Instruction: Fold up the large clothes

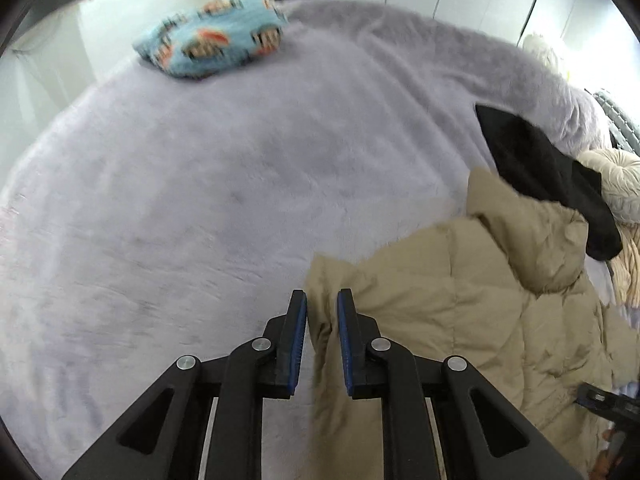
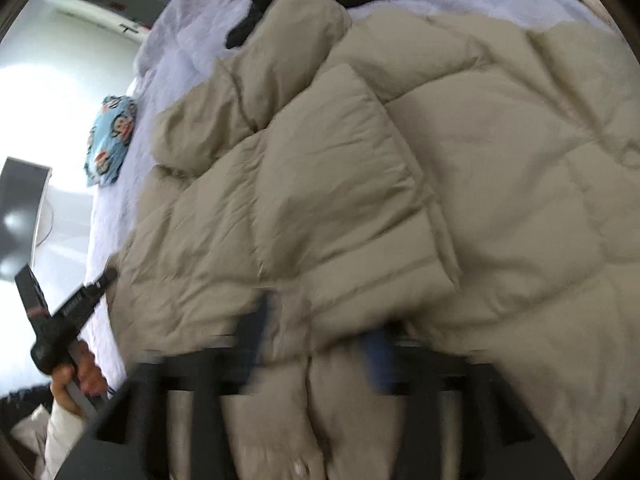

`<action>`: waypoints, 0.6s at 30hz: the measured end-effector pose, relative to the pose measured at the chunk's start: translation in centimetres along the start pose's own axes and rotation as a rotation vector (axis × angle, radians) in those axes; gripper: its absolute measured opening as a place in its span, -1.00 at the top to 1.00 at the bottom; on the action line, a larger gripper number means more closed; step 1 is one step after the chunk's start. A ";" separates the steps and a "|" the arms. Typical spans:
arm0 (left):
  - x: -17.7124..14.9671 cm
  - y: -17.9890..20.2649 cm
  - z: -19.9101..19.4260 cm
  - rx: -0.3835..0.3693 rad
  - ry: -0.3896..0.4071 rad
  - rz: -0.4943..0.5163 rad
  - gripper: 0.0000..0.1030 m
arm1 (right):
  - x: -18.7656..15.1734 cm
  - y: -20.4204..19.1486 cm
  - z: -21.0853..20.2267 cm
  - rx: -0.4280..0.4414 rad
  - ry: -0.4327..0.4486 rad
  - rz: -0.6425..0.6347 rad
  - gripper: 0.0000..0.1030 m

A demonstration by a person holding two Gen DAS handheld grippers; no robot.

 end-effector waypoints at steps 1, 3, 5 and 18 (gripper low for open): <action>0.5 -0.2 -0.7 0.015 0.017 0.010 0.66 | 0.0 0.0 0.0 0.000 0.000 0.000 -0.50; 1.0 -0.9 -2.0 0.027 0.034 0.016 0.66 | 0.3 0.7 -2.0 -0.039 0.028 -0.034 -0.49; 0.6 -0.5 -3.2 0.003 0.028 0.011 0.66 | 1.9 1.4 -4.5 -0.080 0.124 -0.081 -0.07; -9.6 2.4 0.5 0.070 -0.131 0.126 0.66 | 0.2 3.1 0.0 -0.103 0.005 -0.122 0.52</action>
Point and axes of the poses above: each gripper's, at about its wrist camera, not at the fingertips, and z roughly the way its jaws point, y to its right, x to its top, the point moved 10 cm from there along z, roughly the way its jaws point, and after that the axes turned 12 degrees about y, right-handed, at the moved point
